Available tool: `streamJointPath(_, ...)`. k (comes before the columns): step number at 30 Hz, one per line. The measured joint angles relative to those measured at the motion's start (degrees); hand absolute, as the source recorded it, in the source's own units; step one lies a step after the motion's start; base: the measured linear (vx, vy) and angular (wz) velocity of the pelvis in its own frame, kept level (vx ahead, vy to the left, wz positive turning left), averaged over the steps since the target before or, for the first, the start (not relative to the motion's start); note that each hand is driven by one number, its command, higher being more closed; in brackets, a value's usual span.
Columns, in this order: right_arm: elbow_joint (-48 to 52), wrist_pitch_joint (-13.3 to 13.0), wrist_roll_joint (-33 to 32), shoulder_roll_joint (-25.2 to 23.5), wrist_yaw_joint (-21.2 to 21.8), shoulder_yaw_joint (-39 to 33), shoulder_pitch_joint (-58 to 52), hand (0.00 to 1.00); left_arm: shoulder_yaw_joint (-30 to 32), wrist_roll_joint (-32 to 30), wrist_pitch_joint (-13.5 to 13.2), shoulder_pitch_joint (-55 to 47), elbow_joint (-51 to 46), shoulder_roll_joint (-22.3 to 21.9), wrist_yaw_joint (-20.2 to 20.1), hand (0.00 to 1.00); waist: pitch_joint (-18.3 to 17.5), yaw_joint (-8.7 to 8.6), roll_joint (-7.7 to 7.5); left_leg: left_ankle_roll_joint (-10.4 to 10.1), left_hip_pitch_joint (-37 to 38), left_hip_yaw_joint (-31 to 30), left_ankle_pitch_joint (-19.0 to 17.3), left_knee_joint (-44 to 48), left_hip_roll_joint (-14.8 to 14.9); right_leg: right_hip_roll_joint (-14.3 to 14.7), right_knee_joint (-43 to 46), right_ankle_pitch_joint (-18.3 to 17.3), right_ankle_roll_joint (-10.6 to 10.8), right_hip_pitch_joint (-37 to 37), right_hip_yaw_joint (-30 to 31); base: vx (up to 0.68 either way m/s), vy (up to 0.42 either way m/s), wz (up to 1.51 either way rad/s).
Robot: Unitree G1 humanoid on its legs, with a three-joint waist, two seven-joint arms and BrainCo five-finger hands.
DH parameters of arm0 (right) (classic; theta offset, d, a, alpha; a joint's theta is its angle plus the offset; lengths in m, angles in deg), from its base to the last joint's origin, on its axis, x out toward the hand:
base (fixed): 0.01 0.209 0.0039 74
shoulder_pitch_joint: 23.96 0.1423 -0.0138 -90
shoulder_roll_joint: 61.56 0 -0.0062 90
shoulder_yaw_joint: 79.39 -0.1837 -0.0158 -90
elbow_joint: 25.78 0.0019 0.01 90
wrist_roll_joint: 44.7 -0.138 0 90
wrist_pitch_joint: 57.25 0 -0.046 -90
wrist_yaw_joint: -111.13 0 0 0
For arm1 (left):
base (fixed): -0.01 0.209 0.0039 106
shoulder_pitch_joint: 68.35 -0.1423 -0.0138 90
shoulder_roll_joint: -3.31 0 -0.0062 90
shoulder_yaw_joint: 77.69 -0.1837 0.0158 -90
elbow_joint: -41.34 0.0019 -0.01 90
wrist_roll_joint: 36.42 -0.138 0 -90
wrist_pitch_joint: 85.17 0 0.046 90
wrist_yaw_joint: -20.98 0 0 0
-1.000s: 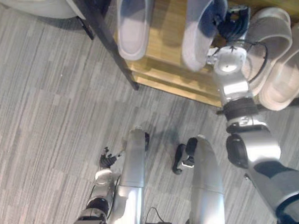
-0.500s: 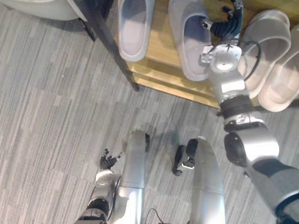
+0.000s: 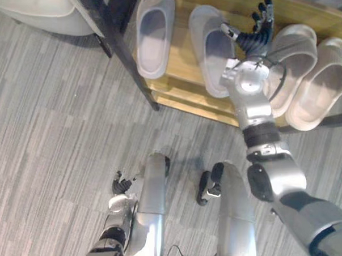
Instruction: Organize the slippers on the shoe rack
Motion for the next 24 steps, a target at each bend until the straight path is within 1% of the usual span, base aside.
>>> streamJointPath(5, 2.8, -0.4, 0.0, -1.6, -0.8, -0.9, -3.5, 0.0, 0.1, -0.1, 0.1, 0.0, -0.1, 0.0, 0.0, 0.0, 0.0, 0.01, -0.01, 0.0, 0.3, -0.1, 0.0, -0.1, 0.1, 0.1, 0.0, 0.2, -0.4, 0.2, -0.1, 0.0, 0.0, 0.0)
streamJointPath(10, 4.4, -0.7, -1.6, -4.1, -1.1, -2.2, -7.4, 0.0, 1.3, -0.1, 0.1, 0.0, -0.6, -0.5, 0.0, 0.0, 0.0, 0.02, 0.0, 0.0, 1.4, 0.1, 0.0, -0.5, 0.2, 0.2, -0.3, 0.0, 0.0, 1.2, -0.1, 0.0, 0.0, 0.0)
streamJointPath(14, 6.7, -2.4, -3.9, -7.0, -0.8, -2.1, -11.5, 0.0, 2.2, -0.1, 0.3, -0.2, -0.8, -0.7, 0.0, 0.0, 0.0, -0.02, 0.0, 0.0, 1.4, 0.1, 0.0, -0.5, 0.5, 0.3, -0.4, 0.0, 0.0, 1.2, -0.1, 0.0, 0.0, 0.0)
streamJointPath(18, 6.8, -2.9, -6.3, -9.9, 0.4, -1.5, -15.6, 0.0, 2.2, -0.2, 0.4, -0.1, -0.8, -0.8, 0.0, 0.0, 0.0, -0.06, -0.01, 0.0, 1.6, 0.1, 0.0, -0.5, 0.5, 0.3, -0.4, 0.0, -0.1, 1.5, -0.1, 0.0, 0.0, 0.0)
streamJointPath(24, 8.0, -5.6, -8.6, -11.2, 2.1, 0.3, -19.7, 0.0, 2.2, -1.1, 0.6, 0.0, -1.1, -0.7, 0.2, 0.0, 0.0, -0.03, -0.01, 0.2, 2.2, 0.2, -0.1, -0.9, 0.7, 0.3, -0.7, 0.0, 0.0, 1.9, -0.2, 0.0, -0.001, -0.01)
